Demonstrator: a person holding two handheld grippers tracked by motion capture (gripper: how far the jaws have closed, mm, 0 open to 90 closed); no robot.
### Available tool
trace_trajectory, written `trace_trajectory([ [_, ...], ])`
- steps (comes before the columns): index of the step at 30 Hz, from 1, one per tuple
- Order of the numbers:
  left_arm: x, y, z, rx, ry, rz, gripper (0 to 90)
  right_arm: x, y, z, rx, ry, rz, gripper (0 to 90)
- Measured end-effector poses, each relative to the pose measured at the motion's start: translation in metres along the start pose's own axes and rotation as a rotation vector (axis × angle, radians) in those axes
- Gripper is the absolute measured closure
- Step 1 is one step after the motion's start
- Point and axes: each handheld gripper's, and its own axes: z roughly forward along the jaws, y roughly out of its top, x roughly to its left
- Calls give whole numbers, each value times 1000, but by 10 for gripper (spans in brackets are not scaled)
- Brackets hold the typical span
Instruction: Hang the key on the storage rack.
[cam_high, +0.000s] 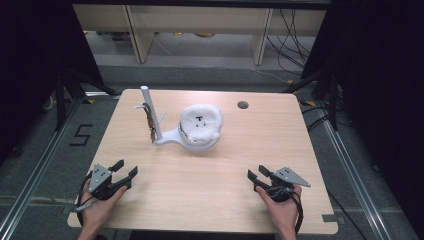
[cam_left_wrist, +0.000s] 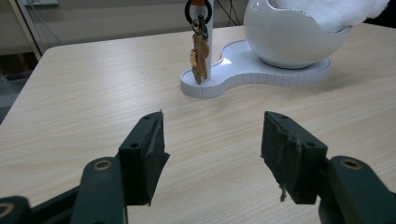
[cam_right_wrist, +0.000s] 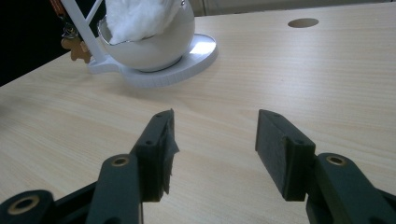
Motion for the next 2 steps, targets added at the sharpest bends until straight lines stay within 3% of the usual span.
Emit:
trace_trajectory([
  [2, 0, 0, 0, 1, 1, -1, 389, 0, 0, 0, 0, -1, 0, 481],
])
